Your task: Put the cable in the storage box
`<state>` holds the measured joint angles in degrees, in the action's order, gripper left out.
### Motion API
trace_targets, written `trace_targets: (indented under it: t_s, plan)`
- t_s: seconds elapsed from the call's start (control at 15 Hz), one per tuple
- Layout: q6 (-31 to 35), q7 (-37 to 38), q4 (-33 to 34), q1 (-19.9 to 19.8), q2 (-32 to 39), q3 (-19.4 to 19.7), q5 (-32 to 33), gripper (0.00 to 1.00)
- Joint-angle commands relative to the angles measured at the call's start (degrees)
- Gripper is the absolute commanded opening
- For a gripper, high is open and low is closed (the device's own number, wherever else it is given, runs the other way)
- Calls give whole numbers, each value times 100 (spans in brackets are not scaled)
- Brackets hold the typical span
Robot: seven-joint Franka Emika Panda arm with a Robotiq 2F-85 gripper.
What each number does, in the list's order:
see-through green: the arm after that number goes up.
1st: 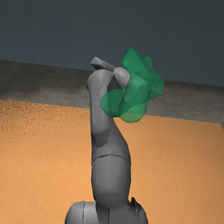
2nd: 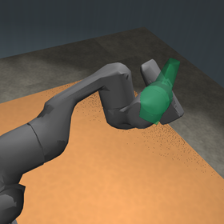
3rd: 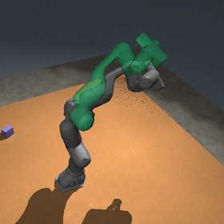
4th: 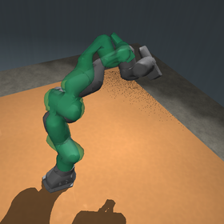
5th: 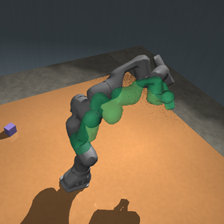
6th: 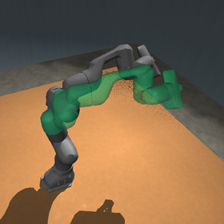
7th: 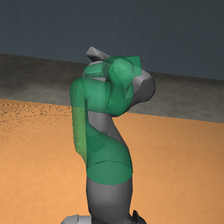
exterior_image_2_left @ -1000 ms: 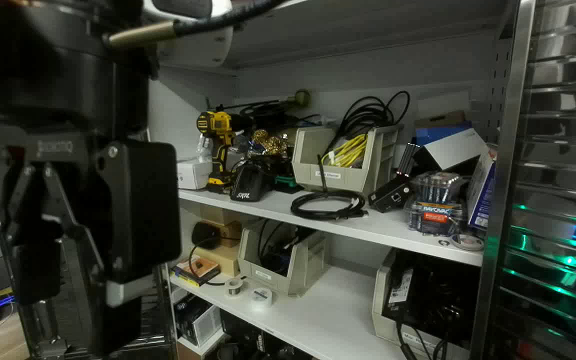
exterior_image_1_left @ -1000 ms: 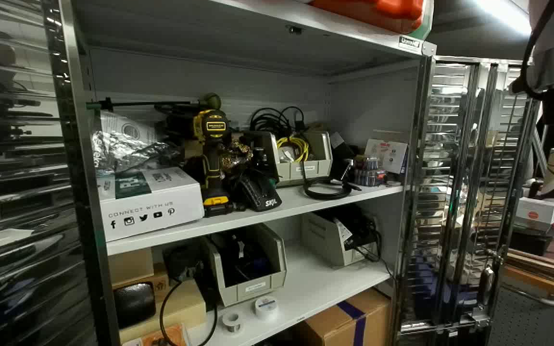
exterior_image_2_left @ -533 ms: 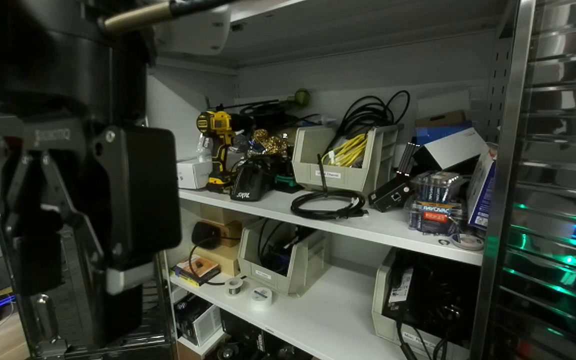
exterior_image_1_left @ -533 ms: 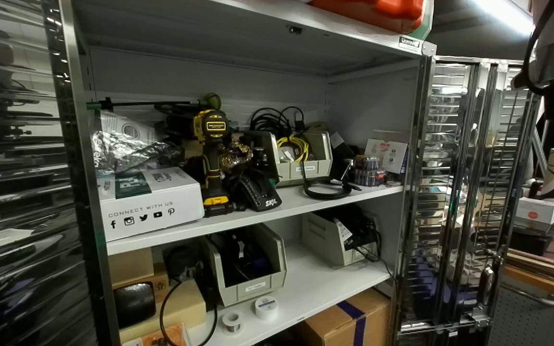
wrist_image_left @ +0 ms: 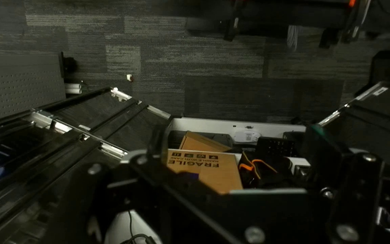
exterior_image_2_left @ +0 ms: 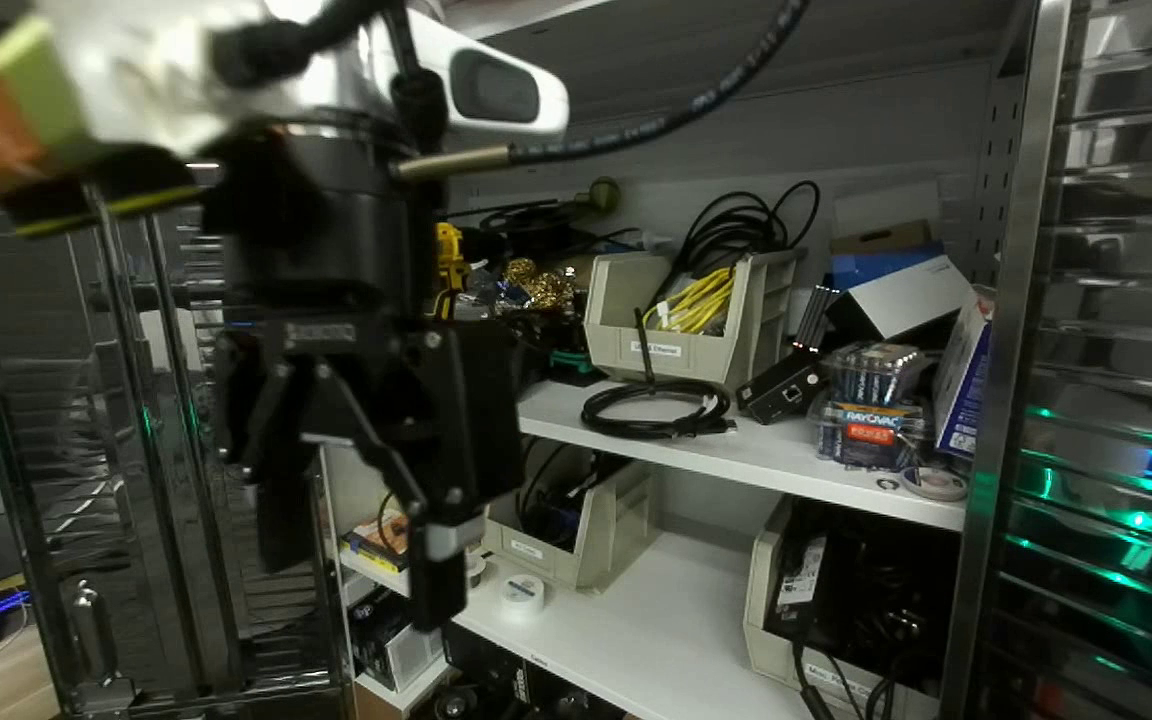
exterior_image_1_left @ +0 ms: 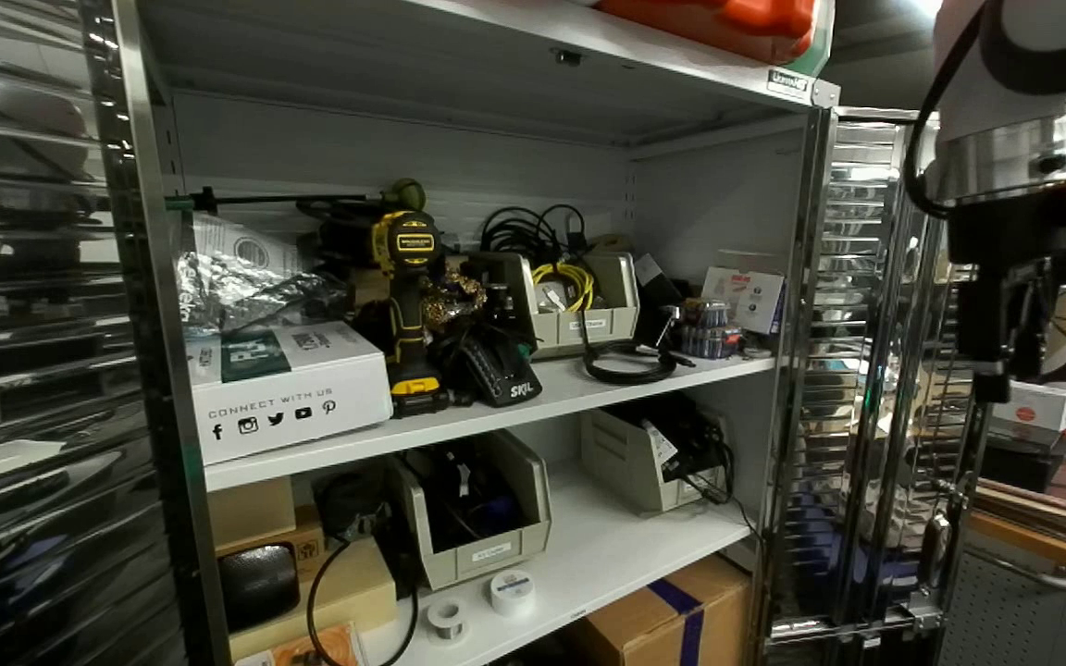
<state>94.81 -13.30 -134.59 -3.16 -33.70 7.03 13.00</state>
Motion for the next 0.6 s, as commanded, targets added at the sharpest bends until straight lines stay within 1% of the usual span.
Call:
trace_targets:
  t_s: [0.0, 0.13, 0.2, 0.33, 0.53]
  plan:
    - [660, 666, 751, 17, 1061, -235, 24, 100]
    - [1259, 1079, 1149, -4, 1541, -352, 14, 100]
    - [1427, 1269, 1379, -20, 1782, -397, -9, 100]
    - [1586, 1743, 1936, -48, 2293, -455, -126, 100]
    - [1785, 2130, 2680, -24, 2973, -395, -581, 100]
